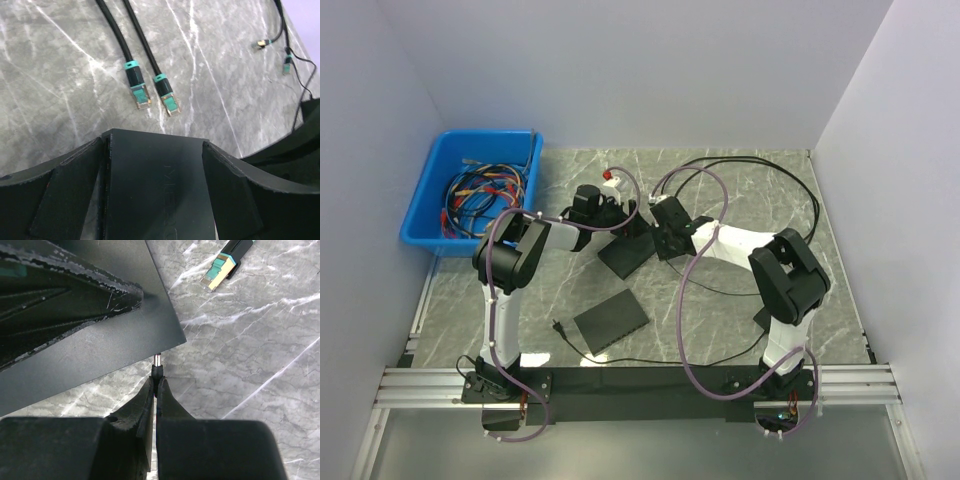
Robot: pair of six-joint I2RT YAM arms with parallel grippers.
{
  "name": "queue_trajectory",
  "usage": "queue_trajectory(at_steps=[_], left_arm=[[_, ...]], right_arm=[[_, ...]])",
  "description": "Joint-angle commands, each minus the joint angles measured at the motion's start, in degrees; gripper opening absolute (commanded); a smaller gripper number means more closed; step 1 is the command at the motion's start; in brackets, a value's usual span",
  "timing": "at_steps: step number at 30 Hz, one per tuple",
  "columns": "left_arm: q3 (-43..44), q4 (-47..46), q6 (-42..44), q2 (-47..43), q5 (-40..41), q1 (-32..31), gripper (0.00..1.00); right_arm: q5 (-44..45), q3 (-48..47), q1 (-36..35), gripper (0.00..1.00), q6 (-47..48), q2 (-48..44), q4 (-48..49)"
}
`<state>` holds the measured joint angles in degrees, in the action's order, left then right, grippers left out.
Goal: Insert the plug into the switch port
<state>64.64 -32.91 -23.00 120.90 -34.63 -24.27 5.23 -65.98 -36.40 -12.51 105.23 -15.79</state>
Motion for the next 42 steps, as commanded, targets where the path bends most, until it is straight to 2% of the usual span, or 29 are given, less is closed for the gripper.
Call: queue_trajectory(at_steps=[1, 5, 42], left_arm=[[0.84, -0.06, 1.73, -0.66, 3.4, -0.6, 0.86], [-0.04, 2.76, 3.05, -2.77, 9.22, -0.34, 0.86], [1.89, 10.05, 7.45, -1.02, 6.69, -0.69, 0.83]], right_arm=[[0.04, 0.84, -0.78, 0.0, -0.41, -3.36, 1.55], [-0.66, 1.64, -0.78, 0.0, -0.5, -3.8, 1.91], [-0.58, -3.63, -0.78, 0.0, 0.82, 1.29, -0.03]])
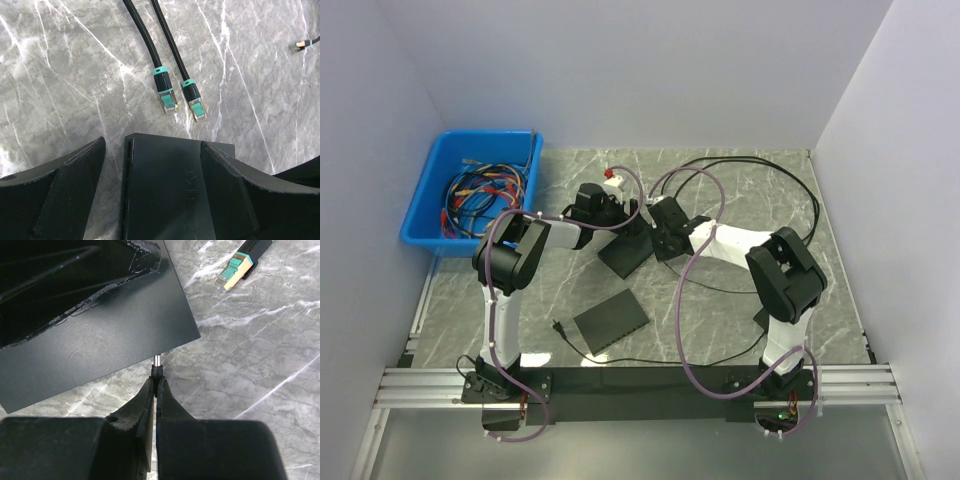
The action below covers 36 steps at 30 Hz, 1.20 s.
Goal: Insert the plug into the switch port
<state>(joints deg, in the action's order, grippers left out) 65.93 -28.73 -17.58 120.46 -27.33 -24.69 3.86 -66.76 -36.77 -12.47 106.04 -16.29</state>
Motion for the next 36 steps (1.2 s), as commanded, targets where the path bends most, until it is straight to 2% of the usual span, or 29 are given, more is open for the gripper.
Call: queue_trajectory(at_steps=[1, 21, 36], left_arm=[[0.69, 6.31, 2.64, -0.49, -0.88, -0.27, 0.83], [1.66, 8.43, 4.22, 0.21, -2.73, -0.71, 0.8], [2.01, 8.78, 4.4, 0.56, -3.17, -0.8, 0.79]], right_arm=[[0.71, -2.85, -0.4, 0.0, 0.95, 0.57, 0.39], [4.4, -5.48, -0.32, 0.0, 1.31, 1.63, -0.49], [0.8, -4.61, -0.67, 0.0, 1.66, 1.71, -0.05]])
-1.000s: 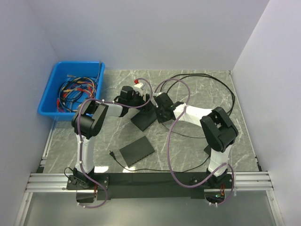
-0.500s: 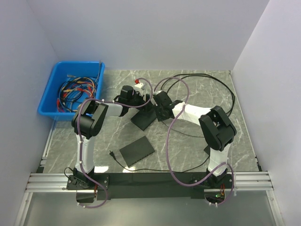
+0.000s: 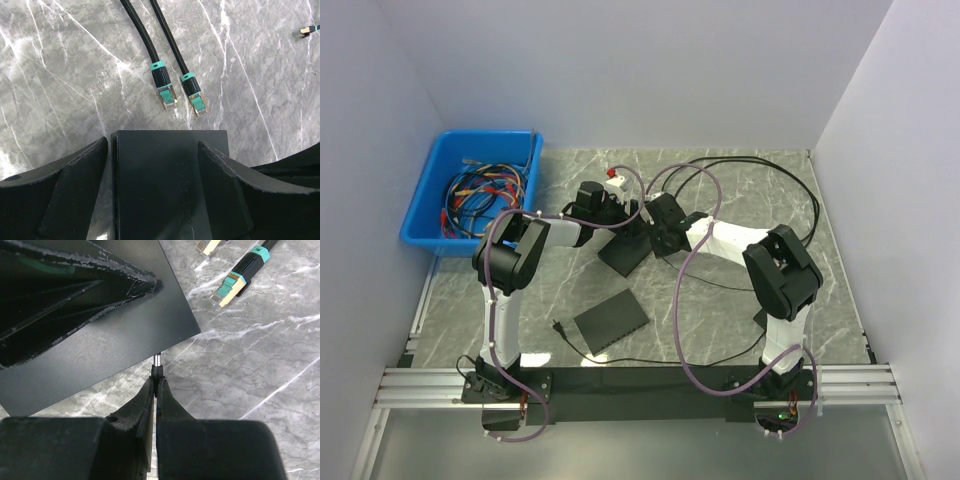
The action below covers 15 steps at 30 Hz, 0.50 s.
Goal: Insert the plug into the switch port
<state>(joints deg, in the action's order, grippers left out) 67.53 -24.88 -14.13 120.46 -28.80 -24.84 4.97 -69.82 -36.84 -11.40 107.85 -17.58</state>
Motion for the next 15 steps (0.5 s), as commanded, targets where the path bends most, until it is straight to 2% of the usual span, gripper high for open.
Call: queue_trajectory(at_steps=[1, 15], left_arm=[[0.41, 5.02, 0.95, 0.47, -1.79, -0.65, 0.78], [2.34, 8.79, 3.85, 0.65, -1.09, -1.09, 0.77]], right_arm=[[-0.14, -1.37, -0.51, 0.0, 0.59, -0.01, 1.32], [2.06, -3.3, 0.89, 0.0, 0.68, 2.27, 0.44]])
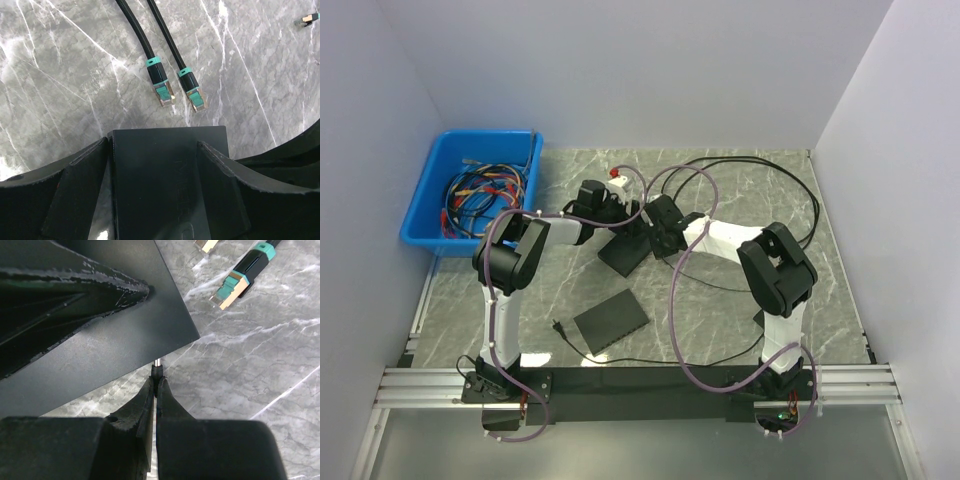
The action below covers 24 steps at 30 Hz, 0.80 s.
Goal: Insert the plug into the switch port
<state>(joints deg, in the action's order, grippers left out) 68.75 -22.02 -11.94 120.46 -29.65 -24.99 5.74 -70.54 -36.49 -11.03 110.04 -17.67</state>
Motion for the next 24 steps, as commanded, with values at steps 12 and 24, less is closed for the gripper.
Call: queue_trajectory(at_steps=[12, 24], left_arm=[[6.57, 11.03, 5.08, 2.84, -1.02, -1.02, 0.76], [14.22, 19.99, 11.33, 6.71, -11.91, -3.48, 0.74]], right_arm=[[2.61, -2.41, 0.46, 0.0, -0.22, -2.11, -0.25], [8.5, 10.85, 0.46, 0.0, -7.51, -16.42, -3.69]])
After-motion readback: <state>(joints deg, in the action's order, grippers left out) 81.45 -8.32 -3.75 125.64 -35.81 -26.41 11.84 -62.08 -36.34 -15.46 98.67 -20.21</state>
